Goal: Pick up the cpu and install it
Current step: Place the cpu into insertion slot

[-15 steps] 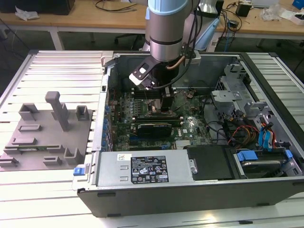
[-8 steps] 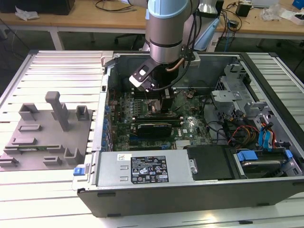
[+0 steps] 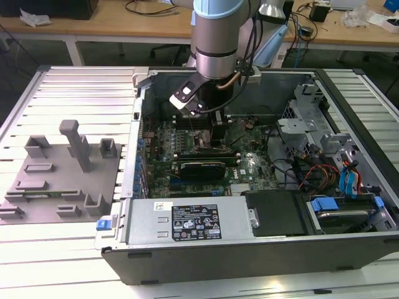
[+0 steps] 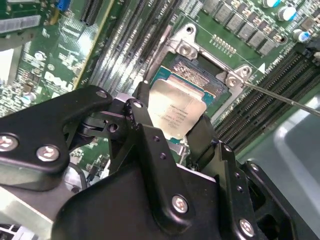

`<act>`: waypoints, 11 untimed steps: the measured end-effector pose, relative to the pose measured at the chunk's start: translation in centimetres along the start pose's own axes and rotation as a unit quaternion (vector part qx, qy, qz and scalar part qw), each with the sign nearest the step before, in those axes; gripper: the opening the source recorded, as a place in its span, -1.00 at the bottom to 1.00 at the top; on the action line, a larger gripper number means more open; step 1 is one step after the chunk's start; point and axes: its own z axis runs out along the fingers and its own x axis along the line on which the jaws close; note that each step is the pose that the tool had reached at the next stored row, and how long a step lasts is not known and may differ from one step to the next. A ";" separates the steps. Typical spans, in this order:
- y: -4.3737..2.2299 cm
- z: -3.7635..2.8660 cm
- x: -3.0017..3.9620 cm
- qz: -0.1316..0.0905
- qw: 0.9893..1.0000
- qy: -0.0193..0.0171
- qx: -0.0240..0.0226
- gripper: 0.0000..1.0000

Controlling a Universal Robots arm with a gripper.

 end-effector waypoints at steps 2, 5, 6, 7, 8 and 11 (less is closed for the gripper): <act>-0.01 0.27 0.06 0.000 1.000 0.000 0.000 0.09; -0.04 0.62 0.10 0.001 1.000 0.000 0.000 0.09; -0.05 0.67 0.10 0.001 1.000 0.001 0.000 0.09; -0.08 0.70 0.11 0.002 1.000 0.003 0.000 0.09; -0.11 0.72 0.12 0.003 1.000 0.006 0.000 0.09; -0.12 0.79 0.16 0.009 1.000 0.008 0.000 0.09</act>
